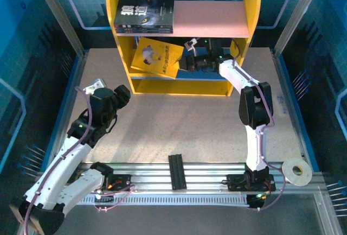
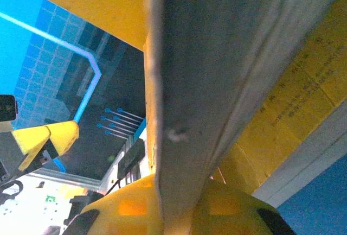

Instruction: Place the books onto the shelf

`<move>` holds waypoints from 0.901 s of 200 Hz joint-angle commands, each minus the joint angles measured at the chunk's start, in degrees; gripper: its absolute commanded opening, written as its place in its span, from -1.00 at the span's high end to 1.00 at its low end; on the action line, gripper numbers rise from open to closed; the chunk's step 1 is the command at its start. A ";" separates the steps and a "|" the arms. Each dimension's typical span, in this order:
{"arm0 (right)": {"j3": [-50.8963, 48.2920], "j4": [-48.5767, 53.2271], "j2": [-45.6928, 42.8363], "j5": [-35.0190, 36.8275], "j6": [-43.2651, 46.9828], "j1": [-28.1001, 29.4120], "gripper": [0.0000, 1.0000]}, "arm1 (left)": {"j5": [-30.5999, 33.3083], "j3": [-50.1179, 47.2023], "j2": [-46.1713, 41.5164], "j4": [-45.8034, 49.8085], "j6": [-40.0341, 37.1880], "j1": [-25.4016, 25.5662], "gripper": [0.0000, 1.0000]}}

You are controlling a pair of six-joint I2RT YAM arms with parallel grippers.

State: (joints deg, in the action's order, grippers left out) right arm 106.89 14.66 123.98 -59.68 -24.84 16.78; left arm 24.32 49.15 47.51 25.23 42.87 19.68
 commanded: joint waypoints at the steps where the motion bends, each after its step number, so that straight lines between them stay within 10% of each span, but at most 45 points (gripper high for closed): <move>1: 5.90 6.18 1.53 -3.60 5.71 -0.40 0.77 | -0.55 1.83 -0.76 0.43 -1.48 -0.69 -0.38; 89: 19.61 20.60 7.96 0.82 11.13 -0.44 0.39 | -0.76 0.89 -1.89 0.70 -1.30 -1.31 -0.39; 180: 16.18 13.20 7.38 5.12 4.30 -0.57 0.11 | -1.11 -0.27 -2.69 0.78 -0.78 -1.66 -0.40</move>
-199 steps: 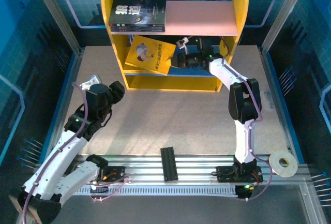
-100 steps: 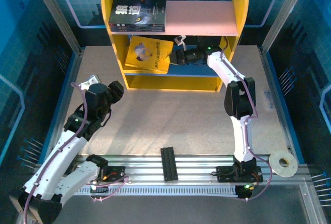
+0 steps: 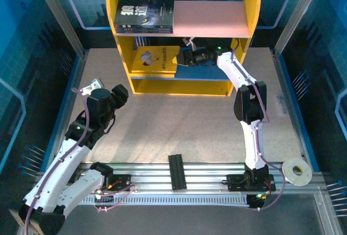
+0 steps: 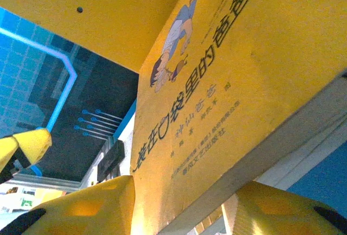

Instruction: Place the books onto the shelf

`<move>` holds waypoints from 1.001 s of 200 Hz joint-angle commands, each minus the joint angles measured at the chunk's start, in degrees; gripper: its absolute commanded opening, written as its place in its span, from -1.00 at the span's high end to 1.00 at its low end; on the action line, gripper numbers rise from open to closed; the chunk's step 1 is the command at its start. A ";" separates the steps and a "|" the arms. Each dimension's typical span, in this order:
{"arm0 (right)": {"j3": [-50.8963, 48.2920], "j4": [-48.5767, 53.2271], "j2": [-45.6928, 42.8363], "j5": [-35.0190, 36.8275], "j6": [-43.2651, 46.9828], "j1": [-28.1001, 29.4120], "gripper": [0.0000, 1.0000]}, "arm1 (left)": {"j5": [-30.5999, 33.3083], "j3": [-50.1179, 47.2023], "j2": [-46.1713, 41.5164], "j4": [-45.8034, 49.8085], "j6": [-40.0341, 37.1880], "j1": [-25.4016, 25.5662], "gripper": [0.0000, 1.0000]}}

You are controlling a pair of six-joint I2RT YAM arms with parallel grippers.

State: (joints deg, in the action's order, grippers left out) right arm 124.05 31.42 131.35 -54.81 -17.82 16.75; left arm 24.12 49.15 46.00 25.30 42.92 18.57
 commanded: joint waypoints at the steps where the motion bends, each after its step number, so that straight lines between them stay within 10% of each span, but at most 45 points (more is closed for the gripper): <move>1: -0.99 -3.69 -0.02 0.24 -2.82 -0.52 0.11 | -0.87 -0.27 -1.22 0.72 -0.78 -0.55 -0.40; 57: 0.41 -3.98 1.02 -0.74 -3.59 -0.58 0.56 | -0.64 -0.72 -2.14 1.14 -0.90 -0.64 -0.42; 200: 8.38 2.95 6.18 -3.43 0.84 0.34 0.64 | -0.91 -0.79 -2.66 1.42 -0.71 -0.90 -0.43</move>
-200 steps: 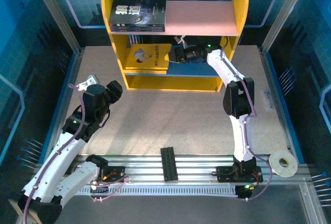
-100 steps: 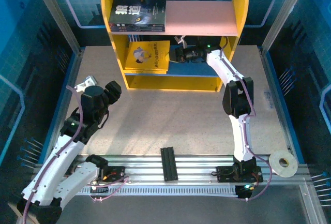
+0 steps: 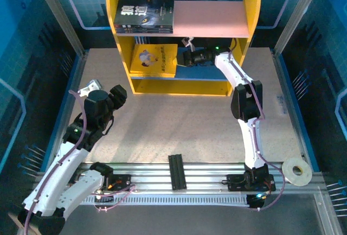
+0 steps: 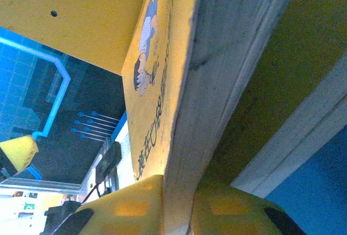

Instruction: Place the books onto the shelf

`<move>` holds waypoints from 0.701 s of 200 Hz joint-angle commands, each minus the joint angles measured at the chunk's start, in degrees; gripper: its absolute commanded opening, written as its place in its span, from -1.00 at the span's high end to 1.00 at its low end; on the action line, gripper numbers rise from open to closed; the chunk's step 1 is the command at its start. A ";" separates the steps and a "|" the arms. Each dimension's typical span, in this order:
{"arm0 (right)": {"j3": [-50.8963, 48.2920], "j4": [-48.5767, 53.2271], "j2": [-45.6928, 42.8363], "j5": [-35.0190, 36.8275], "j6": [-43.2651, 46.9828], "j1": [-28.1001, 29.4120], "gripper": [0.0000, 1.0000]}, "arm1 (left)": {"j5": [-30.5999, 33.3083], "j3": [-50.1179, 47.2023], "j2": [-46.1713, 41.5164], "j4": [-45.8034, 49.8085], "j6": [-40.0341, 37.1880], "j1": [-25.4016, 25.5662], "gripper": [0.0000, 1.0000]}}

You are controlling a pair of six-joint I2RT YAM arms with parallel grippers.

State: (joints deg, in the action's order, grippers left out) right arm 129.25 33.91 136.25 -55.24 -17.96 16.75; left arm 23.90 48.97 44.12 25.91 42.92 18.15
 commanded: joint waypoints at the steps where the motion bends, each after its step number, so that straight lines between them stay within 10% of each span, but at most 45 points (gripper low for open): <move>1: 3.23 0.46 1.34 -3.01 0.94 0.32 0.64 | -0.69 -0.67 -0.74 0.81 -0.72 -0.49 -0.42; 140: 6.05 5.55 2.81 -4.71 4.42 -0.89 0.66 | -1.57 -0.02 0.76 -0.57 -1.04 -0.75 -0.42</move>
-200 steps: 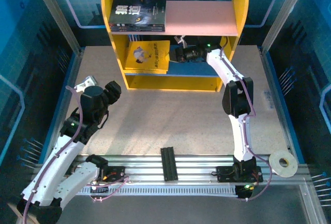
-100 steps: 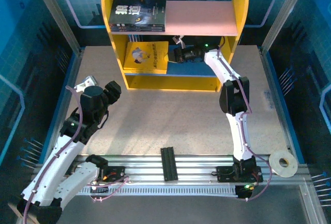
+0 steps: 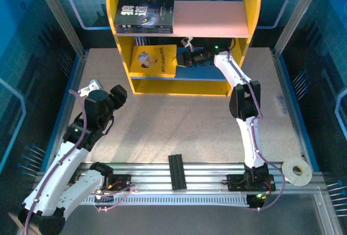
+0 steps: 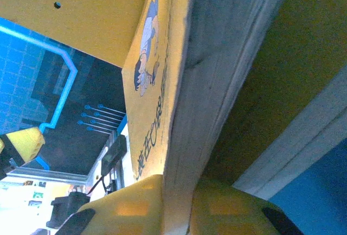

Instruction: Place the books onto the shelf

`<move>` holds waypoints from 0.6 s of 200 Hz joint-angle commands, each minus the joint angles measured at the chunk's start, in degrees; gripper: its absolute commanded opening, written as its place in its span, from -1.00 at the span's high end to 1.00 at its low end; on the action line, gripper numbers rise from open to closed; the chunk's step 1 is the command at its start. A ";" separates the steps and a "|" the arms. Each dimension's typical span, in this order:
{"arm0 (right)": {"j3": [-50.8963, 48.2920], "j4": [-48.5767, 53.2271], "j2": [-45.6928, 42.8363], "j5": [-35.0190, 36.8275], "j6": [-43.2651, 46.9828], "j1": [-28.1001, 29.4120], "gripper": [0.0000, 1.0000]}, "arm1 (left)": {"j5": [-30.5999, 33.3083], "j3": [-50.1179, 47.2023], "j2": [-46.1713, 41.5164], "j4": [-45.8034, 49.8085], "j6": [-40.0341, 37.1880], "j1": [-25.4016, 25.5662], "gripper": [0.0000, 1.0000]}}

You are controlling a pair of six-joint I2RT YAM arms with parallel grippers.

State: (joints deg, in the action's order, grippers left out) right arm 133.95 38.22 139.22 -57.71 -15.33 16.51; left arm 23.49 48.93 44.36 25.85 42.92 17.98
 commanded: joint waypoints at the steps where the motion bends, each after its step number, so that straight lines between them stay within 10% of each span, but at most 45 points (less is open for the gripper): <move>1: 1.38 1.25 -0.08 -2.23 1.75 -0.63 0.66 | -1.16 0.03 0.54 -0.52 -1.06 -0.57 -0.43; 120: 5.55 -1.33 3.48 -2.49 -1.84 1.39 0.60 | -1.68 0.36 1.47 -0.86 -1.17 -0.75 -0.43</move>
State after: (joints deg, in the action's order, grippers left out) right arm 137.36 38.41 141.82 -58.63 -16.49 16.93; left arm 22.63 48.93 45.67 25.63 42.92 17.74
